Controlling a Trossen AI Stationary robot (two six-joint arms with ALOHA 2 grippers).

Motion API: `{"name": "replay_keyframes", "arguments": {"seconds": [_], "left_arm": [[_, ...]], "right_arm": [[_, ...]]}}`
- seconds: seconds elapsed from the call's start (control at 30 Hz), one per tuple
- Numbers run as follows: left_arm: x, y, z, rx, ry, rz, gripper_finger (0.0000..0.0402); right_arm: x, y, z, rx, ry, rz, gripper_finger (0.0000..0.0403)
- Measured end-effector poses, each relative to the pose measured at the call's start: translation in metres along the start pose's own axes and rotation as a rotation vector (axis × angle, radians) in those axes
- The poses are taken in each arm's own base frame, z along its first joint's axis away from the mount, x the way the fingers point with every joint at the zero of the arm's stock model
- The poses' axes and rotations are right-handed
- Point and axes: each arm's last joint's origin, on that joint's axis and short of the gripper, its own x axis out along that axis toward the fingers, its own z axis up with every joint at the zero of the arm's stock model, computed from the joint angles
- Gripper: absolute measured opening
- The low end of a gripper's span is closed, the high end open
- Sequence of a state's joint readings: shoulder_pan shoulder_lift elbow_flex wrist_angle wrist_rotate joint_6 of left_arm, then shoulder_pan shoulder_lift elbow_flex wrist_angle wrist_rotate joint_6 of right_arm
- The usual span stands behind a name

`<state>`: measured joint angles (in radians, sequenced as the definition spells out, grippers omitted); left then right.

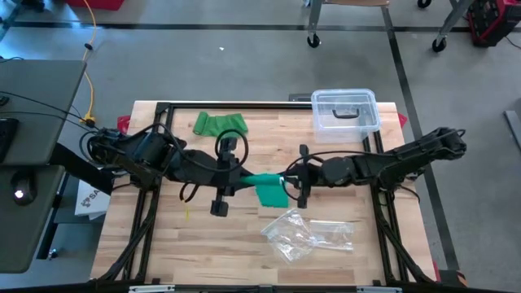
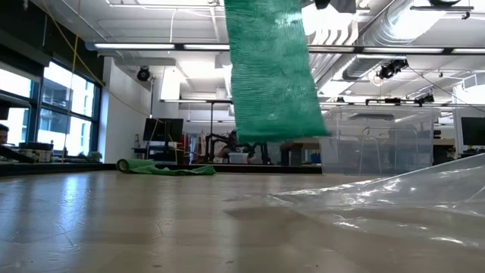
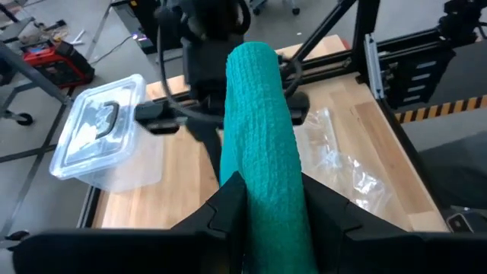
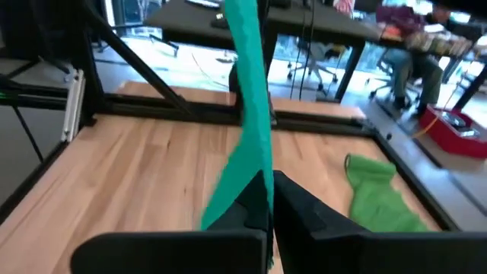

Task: Roll bandage
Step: Roll the blue bandage

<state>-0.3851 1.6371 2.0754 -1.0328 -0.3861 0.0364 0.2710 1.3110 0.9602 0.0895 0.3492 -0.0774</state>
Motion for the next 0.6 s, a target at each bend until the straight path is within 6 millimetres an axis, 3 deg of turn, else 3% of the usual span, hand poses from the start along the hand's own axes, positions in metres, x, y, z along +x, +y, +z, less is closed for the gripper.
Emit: {"name": "replay_keyframes", "arguments": {"seconds": [0.1, 0.2, 0.5, 0.6], "left_arm": [[0.0, 0.0, 0.0, -0.002, 0.0, 0.002, 0.0086], [0.0, 0.0, 0.0, -0.006, 0.0, 0.003, 0.0086], [0.001, 0.002, 0.0, -0.007, 0.004, 0.026, 0.0086], [0.002, 0.002, -0.001, 0.004, 0.008, 0.035, 0.0086]], "right_arm": [[-0.007, -0.002, 0.01, -0.019, -0.029, 0.0, 0.0006], [-0.017, -0.003, 0.023, -0.048, -0.045, 0.004, 0.004], [-0.054, -0.003, 0.059, -0.036, -0.105, 0.051, 0.0238], [-0.054, 0.0, 0.065, -0.025, -0.139, 0.072, 0.0275]]}}
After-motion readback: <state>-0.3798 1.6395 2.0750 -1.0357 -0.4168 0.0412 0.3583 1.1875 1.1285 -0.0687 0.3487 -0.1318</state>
